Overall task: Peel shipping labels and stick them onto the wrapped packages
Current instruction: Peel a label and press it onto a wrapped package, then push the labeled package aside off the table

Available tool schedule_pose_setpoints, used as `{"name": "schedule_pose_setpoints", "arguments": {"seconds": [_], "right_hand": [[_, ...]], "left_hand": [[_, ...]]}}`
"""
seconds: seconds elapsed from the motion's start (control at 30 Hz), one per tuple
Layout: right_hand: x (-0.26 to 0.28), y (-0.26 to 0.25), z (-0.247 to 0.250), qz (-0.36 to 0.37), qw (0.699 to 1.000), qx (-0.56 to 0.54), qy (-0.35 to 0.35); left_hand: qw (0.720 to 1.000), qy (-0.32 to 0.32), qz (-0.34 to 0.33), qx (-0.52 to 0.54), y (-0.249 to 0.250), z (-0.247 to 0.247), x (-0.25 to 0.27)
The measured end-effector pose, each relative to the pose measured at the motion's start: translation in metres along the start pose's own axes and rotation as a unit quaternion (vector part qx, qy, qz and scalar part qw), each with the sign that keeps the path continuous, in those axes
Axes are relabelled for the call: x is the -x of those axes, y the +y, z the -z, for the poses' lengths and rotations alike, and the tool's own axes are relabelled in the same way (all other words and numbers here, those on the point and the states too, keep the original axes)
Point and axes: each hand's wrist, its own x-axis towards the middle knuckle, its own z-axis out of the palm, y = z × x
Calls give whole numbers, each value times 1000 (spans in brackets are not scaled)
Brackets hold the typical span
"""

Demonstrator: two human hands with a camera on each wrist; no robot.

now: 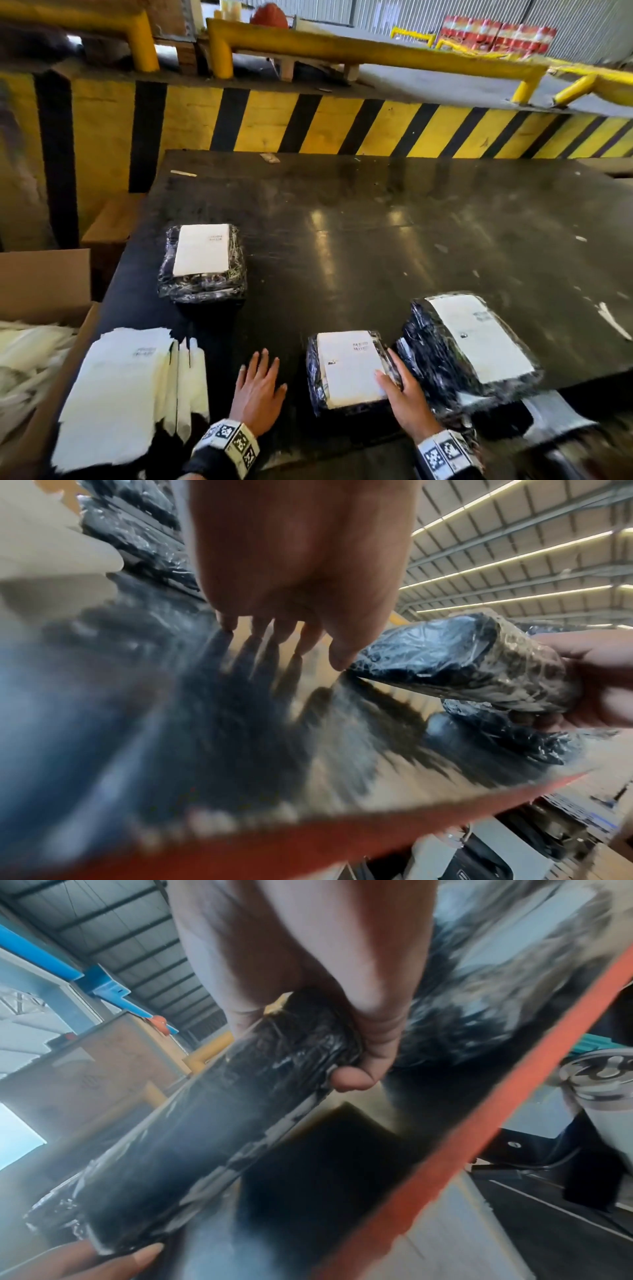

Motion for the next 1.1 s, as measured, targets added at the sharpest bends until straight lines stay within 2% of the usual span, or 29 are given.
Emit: {"name": "schedule_pose_setpoints", "arguments": {"seconds": [0.2, 0.43, 0.57, 0.7, 0.8, 0.9, 1.0, 1.1], "right_hand": [[-1, 21, 21, -2, 997, 52, -57], [-2, 39, 8, 34, 984, 175, -12], [-5, 35, 11, 42, 985, 161, -37], [-5, 30, 14, 45, 976, 203, -57], [2, 21, 13, 81, 954, 286, -36], [2, 0, 1, 199, 931, 307, 2], [-2, -27, -25, 253, 919, 302, -30], [-8, -51, -63, 274, 917, 273, -98]], "left_hand": [[999, 29, 43, -15, 17, -24, 27], [996, 33, 77, -21, 27, -33, 37], [995, 26, 90, -26, 32, -32, 39], [995, 17, 94, -22, 33, -30, 40], [996, 4, 86, 21, 33, -23, 42], [989, 7, 68, 134, 26, -8, 48], [963, 49, 53, 259, 11, 13, 60], [951, 116, 54, 282, -13, 39, 72]]}}
